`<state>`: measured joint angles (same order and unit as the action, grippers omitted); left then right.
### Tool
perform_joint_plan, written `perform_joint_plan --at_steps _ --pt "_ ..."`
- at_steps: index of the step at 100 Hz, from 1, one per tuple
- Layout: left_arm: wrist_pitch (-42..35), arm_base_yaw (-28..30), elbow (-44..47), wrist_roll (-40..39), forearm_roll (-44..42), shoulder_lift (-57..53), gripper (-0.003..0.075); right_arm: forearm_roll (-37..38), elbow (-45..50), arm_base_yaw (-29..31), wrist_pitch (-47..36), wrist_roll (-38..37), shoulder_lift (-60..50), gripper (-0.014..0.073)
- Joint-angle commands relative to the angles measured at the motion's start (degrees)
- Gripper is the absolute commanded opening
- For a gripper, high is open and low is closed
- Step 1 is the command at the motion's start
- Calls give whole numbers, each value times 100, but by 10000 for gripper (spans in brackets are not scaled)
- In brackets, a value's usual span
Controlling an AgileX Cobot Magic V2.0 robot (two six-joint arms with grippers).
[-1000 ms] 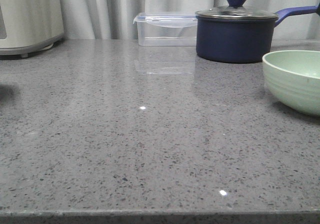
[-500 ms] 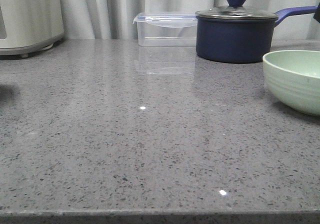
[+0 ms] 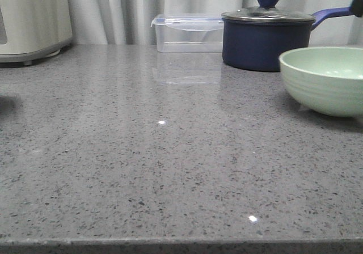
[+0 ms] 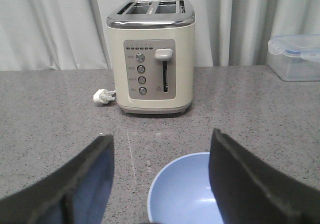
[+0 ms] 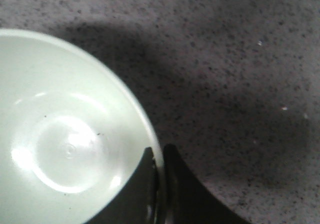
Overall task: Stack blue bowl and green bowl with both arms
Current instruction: 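Slide the pale green bowl with the right gripper toward the table center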
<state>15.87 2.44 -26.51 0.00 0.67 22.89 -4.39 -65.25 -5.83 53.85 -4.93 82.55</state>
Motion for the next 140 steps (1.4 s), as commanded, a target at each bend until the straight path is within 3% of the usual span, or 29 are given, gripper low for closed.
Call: perform_joint_plan --at_steps 1,22,58,87,115,140 --pt "-457 1 -200 0 17 78 419 -97 -359 -266 -155 42 -165 -80" --pt "-457 1 -200 0 17 78 418 -496 -937 -1134 -201 42 223 -80" --pt "-457 1 -200 0 17 78 418 -562 -1845 -2393 -535 42 1277 -80" --pt "-457 1 -200 0 17 78 418 -575 -2021 -2553 -533 42 1613 -74" --pt "-457 1 -200 0 17 78 418 -575 -2021 -2553 -489 42 1614 179" --pt "-457 1 -200 0 17 78 418 -569 -2021 -2553 -544 42 1332 197"
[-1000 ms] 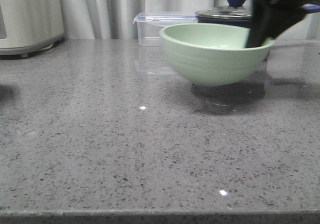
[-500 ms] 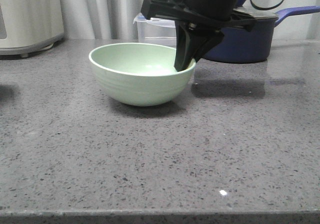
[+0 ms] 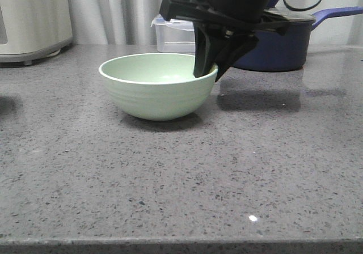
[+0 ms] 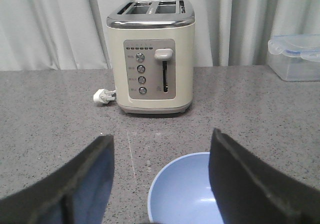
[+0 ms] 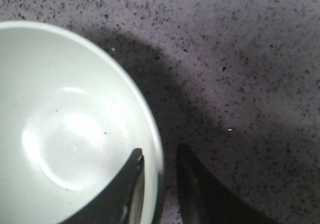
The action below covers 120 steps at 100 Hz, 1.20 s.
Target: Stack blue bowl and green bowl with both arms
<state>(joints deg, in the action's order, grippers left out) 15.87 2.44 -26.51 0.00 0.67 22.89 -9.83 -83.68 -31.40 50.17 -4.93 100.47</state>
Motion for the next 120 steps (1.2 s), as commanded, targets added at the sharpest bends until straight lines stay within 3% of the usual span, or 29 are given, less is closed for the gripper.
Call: perform_joint_plan --at_steps 1,75,97,120 --pt "-457 1 -200 0 17 78 418 -25 -178 4 -176 42 -480 197" --pt "-457 1 -200 0 17 78 418 56 961 4 -112 42 -1450 188" --pt "-457 1 -200 0 17 78 418 49 1239 -4 -299 42 -1432 9" --pt "-468 1 -200 0 17 78 418 -43 1348 -124 -460 42 -1237 -45"
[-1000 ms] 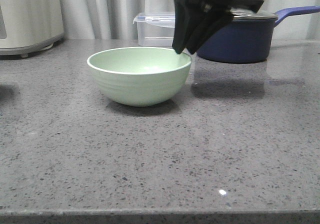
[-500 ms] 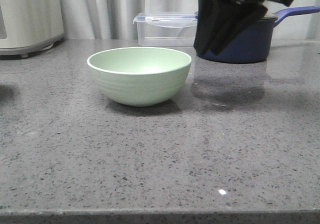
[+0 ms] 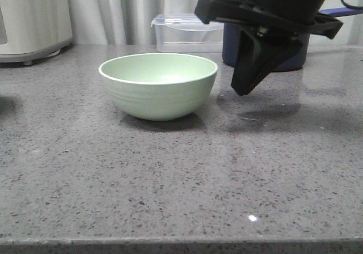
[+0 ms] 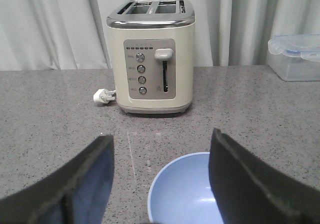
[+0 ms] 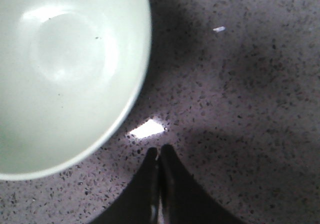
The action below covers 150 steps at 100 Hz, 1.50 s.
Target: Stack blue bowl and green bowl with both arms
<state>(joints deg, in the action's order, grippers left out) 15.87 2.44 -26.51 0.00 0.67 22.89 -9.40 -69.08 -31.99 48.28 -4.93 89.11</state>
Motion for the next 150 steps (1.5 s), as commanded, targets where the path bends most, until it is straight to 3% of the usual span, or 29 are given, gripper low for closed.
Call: perform_joint_plan --at_steps 1,63,84,94,125,150 --pt "-468 1 -200 0 17 78 418 -86 -112 -81 -277 42 -94 -46" --pt "-363 1 -223 0 17 92 418 -133 -112 -241 -504 42 35 -46" --pt "751 1 -762 -178 17 684 417 -133 -112 -241 -487 42 35 -46" --pt "1415 1 -1236 -598 6 1234 417 -133 -112 -241 -487 42 35 -46" --pt "2821 11 -2638 -835 -67 3000 417 -133 -112 -241 -487 42 35 -46" --pt "3332 11 -3173 -835 -197 4004 417 -133 -112 -241 -487 42 35 -46"
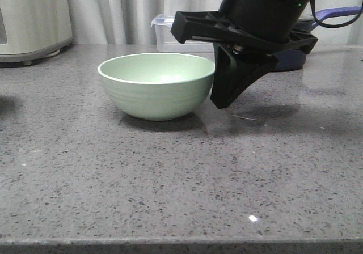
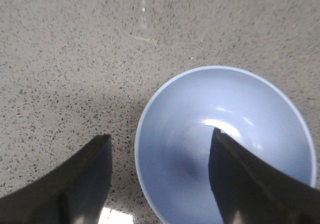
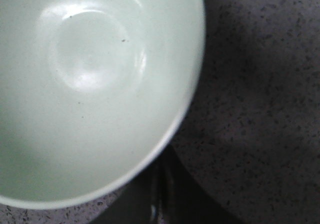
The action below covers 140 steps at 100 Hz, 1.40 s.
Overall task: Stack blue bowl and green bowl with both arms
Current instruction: 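Grasp the rim of the light blue bowl with the left gripper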
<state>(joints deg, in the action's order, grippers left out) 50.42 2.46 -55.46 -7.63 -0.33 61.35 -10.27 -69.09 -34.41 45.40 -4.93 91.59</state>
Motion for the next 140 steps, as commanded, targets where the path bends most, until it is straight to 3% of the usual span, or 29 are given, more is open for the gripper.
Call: perform_joint_plan --at_steps 1,80,94,116,140 --pt "-126 9 -289 -73 -98 194 417 -46 -112 1 -198 42 -214 -46" --pt "-33 9 -289 -73 -144 1239 414 -46 -112 1 -198 42 -214 -46" --pt "-13 9 -289 -73 -144 1260 300 -46 -112 1 -198 42 -214 -46" --pt "-13 9 -289 -73 -144 1260 -23 -46 -112 1 -198 42 -214 -46" --pt "98 9 -364 -46 -114 1260 -20 -46 -112 1 -198 42 -214 -46"
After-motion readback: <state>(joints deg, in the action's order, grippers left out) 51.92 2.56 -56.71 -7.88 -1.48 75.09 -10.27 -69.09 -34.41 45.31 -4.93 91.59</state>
